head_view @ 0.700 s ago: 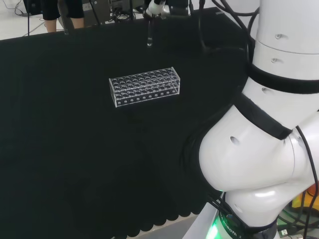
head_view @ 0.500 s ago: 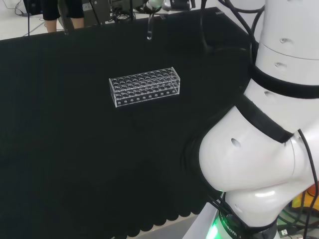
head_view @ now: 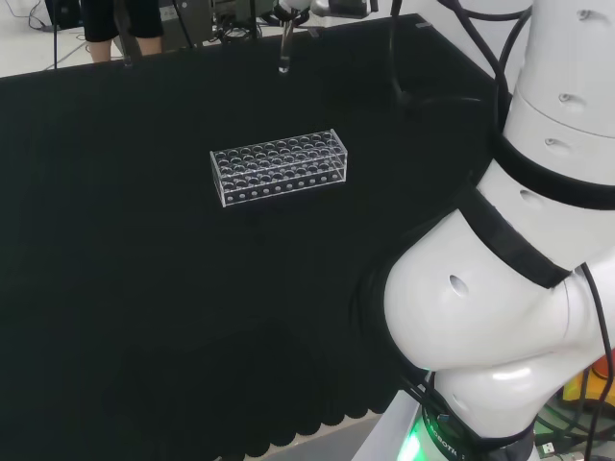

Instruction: Shake the test tube.

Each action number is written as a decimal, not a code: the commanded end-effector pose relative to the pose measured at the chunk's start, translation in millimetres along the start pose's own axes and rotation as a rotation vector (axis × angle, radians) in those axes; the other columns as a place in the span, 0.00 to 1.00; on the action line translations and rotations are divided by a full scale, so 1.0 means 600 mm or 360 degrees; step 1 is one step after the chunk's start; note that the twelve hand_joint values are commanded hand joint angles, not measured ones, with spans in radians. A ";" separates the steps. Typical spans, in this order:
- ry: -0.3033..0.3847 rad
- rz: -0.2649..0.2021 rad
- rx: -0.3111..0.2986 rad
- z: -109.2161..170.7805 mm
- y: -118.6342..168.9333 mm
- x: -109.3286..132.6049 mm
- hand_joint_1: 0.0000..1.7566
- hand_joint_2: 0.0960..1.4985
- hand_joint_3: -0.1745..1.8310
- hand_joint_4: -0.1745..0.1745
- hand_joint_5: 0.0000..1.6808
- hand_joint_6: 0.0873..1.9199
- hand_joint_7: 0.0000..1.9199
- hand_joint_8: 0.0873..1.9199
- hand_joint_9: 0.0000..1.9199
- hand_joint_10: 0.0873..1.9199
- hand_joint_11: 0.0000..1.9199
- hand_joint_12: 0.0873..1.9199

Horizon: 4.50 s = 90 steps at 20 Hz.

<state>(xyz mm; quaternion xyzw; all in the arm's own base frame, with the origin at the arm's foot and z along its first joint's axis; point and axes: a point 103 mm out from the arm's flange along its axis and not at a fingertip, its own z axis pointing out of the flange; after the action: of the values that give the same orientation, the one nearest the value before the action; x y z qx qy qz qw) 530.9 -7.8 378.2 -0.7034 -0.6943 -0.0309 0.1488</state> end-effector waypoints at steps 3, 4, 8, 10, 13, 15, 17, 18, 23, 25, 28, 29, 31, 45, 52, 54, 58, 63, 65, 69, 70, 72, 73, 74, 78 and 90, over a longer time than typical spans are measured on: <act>0.0095 -0.0144 0.0022 0.022 0.011 0.085 0.80 0.70 0.09 0.00 0.59 0.28 0.55 0.57 0.53 0.52 0.67 0.47; 0.0111 -0.0169 0.0028 0.024 0.014 0.099 0.80 0.70 0.09 0.00 0.59 0.28 0.55 0.57 0.53 0.52 0.67 0.47; 0.0202 -0.0275 0.0044 0.027 0.023 0.158 0.80 0.70 0.09 0.00 0.59 0.28 0.55 0.57 0.53 0.52 0.67 0.47; 0.0242 -0.0319 0.0045 0.027 0.024 0.181 0.80 0.70 0.09 0.00 0.59 0.28 0.55 0.57 0.53 0.52 0.67 0.47; 0.0273 -0.0353 0.0042 0.025 0.023 0.198 0.80 0.70 0.09 0.00 0.59 0.28 0.55 0.57 0.53 0.52 0.67 0.47; 0.0261 -0.0344 0.0035 0.023 0.022 0.195 0.80 0.70 0.09 0.00 0.59 0.28 0.55 0.57 0.53 0.52 0.67 0.47; 0.0228 -0.0314 0.0030 0.023 0.021 0.184 0.80 0.70 0.09 0.00 0.59 0.28 0.55 0.57 0.53 0.52 0.67 0.47; 0.0208 -0.0295 0.0028 0.024 0.020 0.174 0.80 0.70 0.09 0.00 0.59 0.28 0.55 0.57 0.53 0.52 0.67 0.47; 0.0089 -0.0134 0.0047 0.035 0.014 0.095 0.80 0.70 0.09 0.00 0.59 0.28 0.55 0.57 0.53 0.52 0.67 0.47; 0.0028 -0.0049 0.0053 0.037 0.011 0.055 0.80 0.70 0.09 0.00 0.59 0.28 0.55 0.57 0.53 0.52 0.67 0.47; -0.0084 0.0094 0.0063 0.036 0.005 -0.017 0.80 0.70 0.09 0.00 0.59 0.28 0.55 0.57 0.53 0.52 0.67 0.47; -0.0117 0.0142 0.0063 0.033 0.004 -0.041 0.80 0.70 0.09 0.00 0.59 0.28 0.55 0.57 0.53 0.52 0.67 0.47; -0.0165 0.0236 0.0058 0.024 0.002 -0.083 0.80 0.70 0.09 0.00 0.59 0.28 0.55 0.57 0.53 0.52 0.67 0.47; -0.0373 0.0502 -0.0024 -0.049 -0.002 -0.218 0.80 0.70 0.09 0.00 0.59 0.28 0.55 0.57 0.53 0.52 0.67 0.47; -0.0278 0.0341 0.0040 -0.001 0.026 -0.140 0.80 0.70 0.09 0.00 0.59 0.28 0.55 0.57 0.53 0.52 0.67 0.47; -0.0219 0.0290 0.0047 0.014 0.037 -0.106 0.80 0.70 0.09 0.00 0.59 0.28 0.55 0.57 0.53 0.52 0.67 0.47; -0.0108 0.0174 0.0060 0.036 0.061 -0.031 0.80 0.70 0.09 0.00 0.59 0.28 0.55 0.57 0.53 0.52 0.67 0.47; 0.0051 0.0012 0.0066 0.051 0.082 0.065 0.80 0.70 0.09 0.00 0.59 0.28 0.56 0.57 0.53 0.52 0.67 0.47; 0.0105 -0.0033 0.0070 0.052 0.086 0.091 0.80 0.70 0.09 0.00 0.59 0.28 0.56 0.57 0.53 0.52 0.67 0.47; 0.0121 -0.0092 0.0081 0.054 0.091 0.121 0.80 0.70 0.09 0.00 0.59 0.28 0.56 0.57 0.53 0.52 0.67 0.47; 0.0118 -0.0095 0.0082 0.054 0.092 0.122 0.80 0.70 0.09 0.00 0.59 0.28 0.56 0.57 0.53 0.52 0.67 0.47; 0.0099 -0.0090 0.0085 0.055 0.095 0.120 0.80 0.70 0.09 0.00 0.59 0.28 0.56 0.57 0.53 0.52 0.67 0.47; 0.0088 -0.0081 0.0088 0.054 0.096 0.114 0.80 0.70 0.09 0.00 0.59 0.28 0.56 0.57 0.53 0.52 0.67 0.47; 0.0072 -0.0064 0.0090 0.054 0.097 0.105 0.80 0.70 0.09 0.00 0.59 0.28 0.56 0.57 0.53 0.52 0.67 0.47; -0.0005 0.0036 0.0104 0.055 0.096 0.051 0.80 0.70 0.09 0.00 0.59 0.28 0.56 0.57 0.53 0.51 0.67 0.47; -0.0169 0.0351 0.0077 0.018 0.077 -0.130 0.80 0.70 0.09 0.00 0.59 0.28 0.56 0.57 0.53 0.51 0.67 0.47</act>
<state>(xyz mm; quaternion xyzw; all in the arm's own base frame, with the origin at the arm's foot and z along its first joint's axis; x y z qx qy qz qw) 577.5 -43.2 339.1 -0.7521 -0.6425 0.0258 0.1447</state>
